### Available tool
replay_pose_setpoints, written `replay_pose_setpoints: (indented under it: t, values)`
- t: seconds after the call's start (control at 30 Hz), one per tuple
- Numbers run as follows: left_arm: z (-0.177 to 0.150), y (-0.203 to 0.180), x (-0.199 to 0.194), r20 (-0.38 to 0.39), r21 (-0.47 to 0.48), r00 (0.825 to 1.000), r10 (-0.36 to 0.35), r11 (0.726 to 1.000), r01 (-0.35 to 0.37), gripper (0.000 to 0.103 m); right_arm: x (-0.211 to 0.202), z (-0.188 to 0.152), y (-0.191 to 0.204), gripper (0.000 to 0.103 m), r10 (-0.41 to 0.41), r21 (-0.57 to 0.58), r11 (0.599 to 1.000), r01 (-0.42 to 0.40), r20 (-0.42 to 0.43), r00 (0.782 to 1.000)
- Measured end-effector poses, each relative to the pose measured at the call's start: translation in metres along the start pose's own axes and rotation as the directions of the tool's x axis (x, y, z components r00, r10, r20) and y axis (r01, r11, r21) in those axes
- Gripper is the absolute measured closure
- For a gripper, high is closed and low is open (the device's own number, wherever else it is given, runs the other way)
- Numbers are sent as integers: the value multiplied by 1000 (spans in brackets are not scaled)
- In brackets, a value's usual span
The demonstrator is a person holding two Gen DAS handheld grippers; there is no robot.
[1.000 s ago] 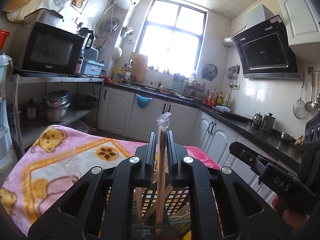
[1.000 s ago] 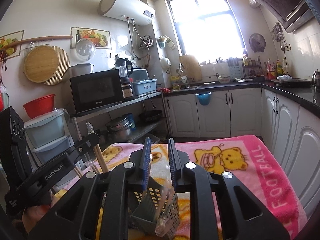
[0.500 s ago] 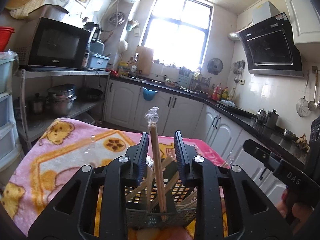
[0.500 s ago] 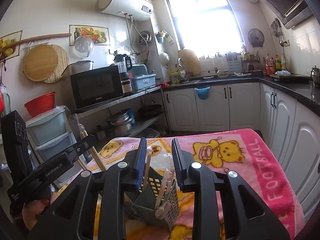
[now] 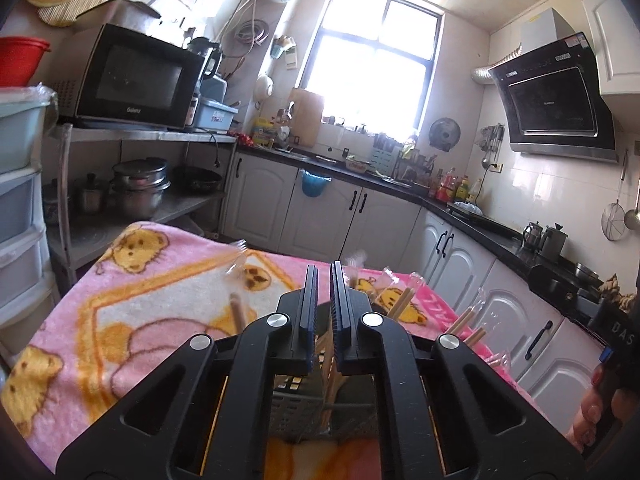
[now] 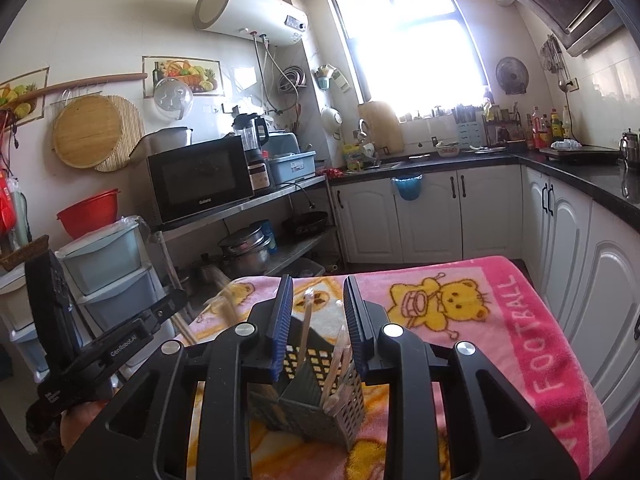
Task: Organize utensils
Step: 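Open both tools to release the chopsticks into the caddy, then withdraw both open tools and lower them toward the loose chopsticks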
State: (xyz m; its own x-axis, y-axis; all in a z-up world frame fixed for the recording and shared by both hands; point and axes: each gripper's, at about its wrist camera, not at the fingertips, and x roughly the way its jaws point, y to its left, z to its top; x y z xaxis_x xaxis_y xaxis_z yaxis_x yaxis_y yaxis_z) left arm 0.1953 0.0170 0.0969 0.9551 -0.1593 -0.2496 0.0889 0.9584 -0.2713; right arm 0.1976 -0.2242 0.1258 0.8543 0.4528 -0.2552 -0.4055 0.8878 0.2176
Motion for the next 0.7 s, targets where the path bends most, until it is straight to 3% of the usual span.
replay_pose_setpoints:
  t: [0.37,0.7]
  values:
    - [-16,11,-8,-70,-44,998,-8,999,4,99,-15,-16,9,73,10,-15,1000,-11,-43,999]
    - [-41,11,-11,-181,-59,983,-32,998,21,79,-20,-43,10,63,16,-7,1000,-17,-141,990]
